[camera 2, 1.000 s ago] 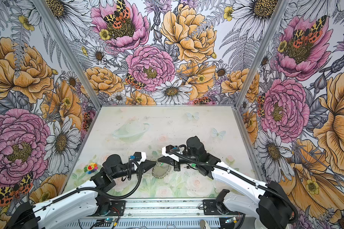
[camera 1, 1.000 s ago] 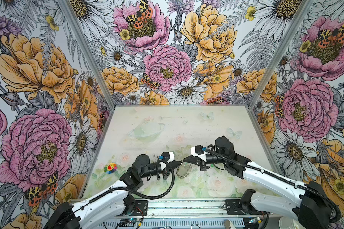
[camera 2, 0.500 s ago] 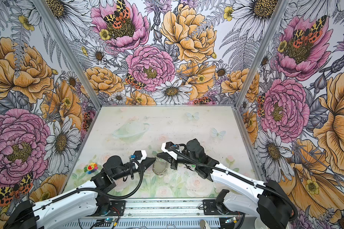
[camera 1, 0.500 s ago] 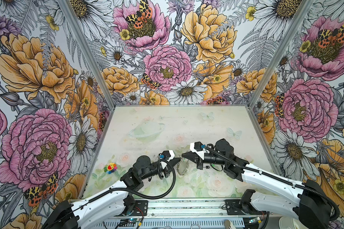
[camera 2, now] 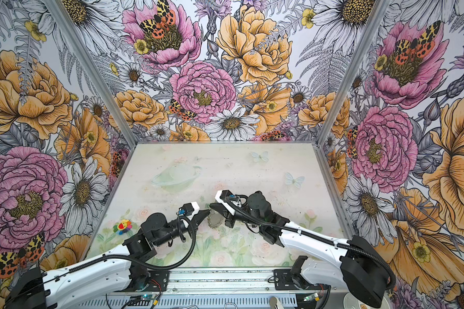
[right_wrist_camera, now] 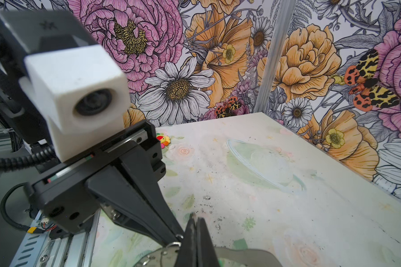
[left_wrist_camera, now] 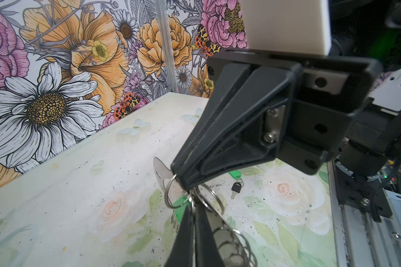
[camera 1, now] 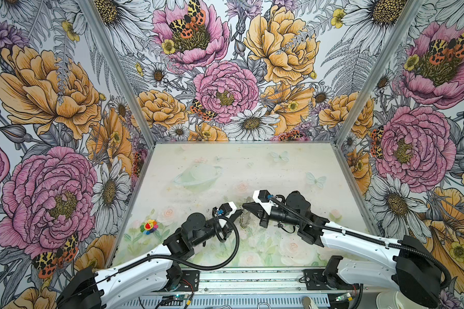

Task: Attach keys to a key ring
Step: Insert the key into the keyring.

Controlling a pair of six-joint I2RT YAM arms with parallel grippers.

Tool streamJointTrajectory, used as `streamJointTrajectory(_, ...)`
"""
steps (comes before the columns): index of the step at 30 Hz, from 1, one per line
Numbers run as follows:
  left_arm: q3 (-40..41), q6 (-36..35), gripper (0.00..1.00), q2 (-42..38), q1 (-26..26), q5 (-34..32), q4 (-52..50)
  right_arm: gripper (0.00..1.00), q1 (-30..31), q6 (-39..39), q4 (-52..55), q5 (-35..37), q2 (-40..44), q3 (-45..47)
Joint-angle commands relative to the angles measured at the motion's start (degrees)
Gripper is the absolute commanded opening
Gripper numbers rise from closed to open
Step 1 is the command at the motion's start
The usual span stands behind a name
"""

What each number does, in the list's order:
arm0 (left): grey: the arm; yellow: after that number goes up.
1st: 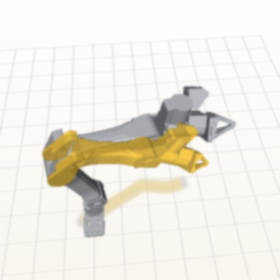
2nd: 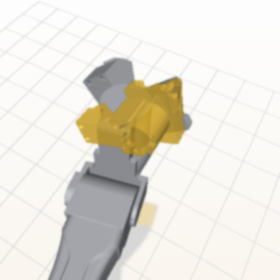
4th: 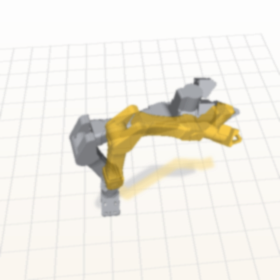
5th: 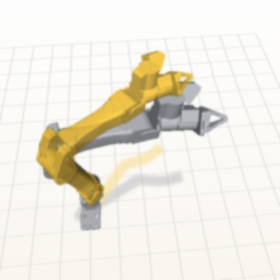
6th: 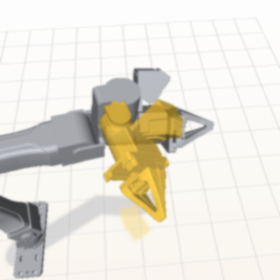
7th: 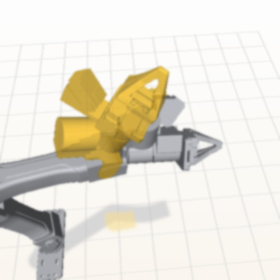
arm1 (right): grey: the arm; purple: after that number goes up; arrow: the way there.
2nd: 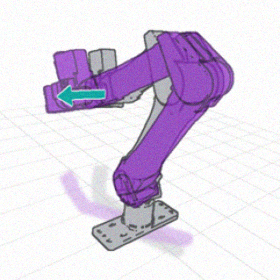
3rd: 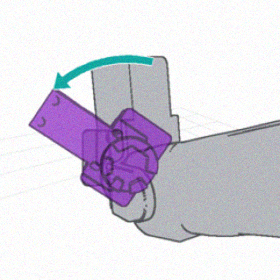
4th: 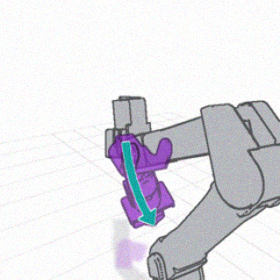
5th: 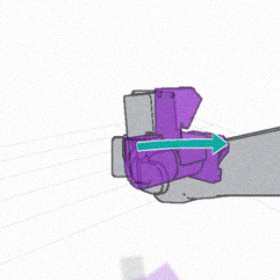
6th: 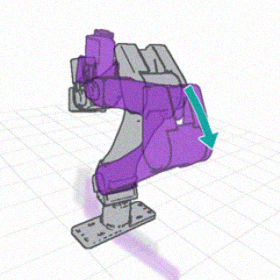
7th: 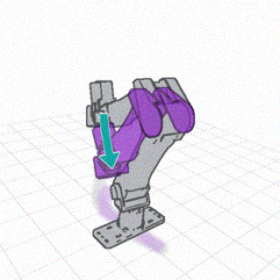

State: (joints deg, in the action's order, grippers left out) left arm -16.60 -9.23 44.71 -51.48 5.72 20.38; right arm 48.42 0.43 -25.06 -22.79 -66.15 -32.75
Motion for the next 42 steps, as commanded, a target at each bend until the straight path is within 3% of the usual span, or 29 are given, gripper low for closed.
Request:
streamJointTrajectory(1,0.43,-0.89,0.06,-3.16,-0.32,0.29,-0.56,0.00,-1.46,0.26,-2.85,-2.58,0.88,-0.31)
streamJointTrajectory(6,1.12,-0.98,0.06,-6.37,1.32,-0.77,-3.05,0.00,-1.71,1.83,-0.44,-7.84,1.28,-0.55)
streamJointTrajectory(12,1.13,-1.01,0.06,-6.64,1.94,-0.16,-3.33,0.00,-1.67,2.56,1.89,-5.69,0.35,-1.57)
streamJointTrajectory(19,0.34,0.62,0.26,-3.54,2.43,-2.45,-3.82,0.00,-1.57,1.32,3.46,-1.54,-1.33,-3.40)
streamJointTrajectory(24,-0.39,5.20,0.35,-2.70,2.80,-3.30,-4.19,0.00,-1.44,2.72,6.24,0.71,-1.75,-3.97)
streamJointTrajectory(36,-4.40,24.10,0.39,-5.38,-0.89,-2.65,-15.55,0.00,-0.70,2.42,3.92,4.17,-4.43,-4.02)
streamJointTrajectory(42,-5.40,27.14,0.48,-1.23,-6.68,-10.94,-15.55,0.00,0.51,0.72,-0.06,6.46,-6.42,-4.16)
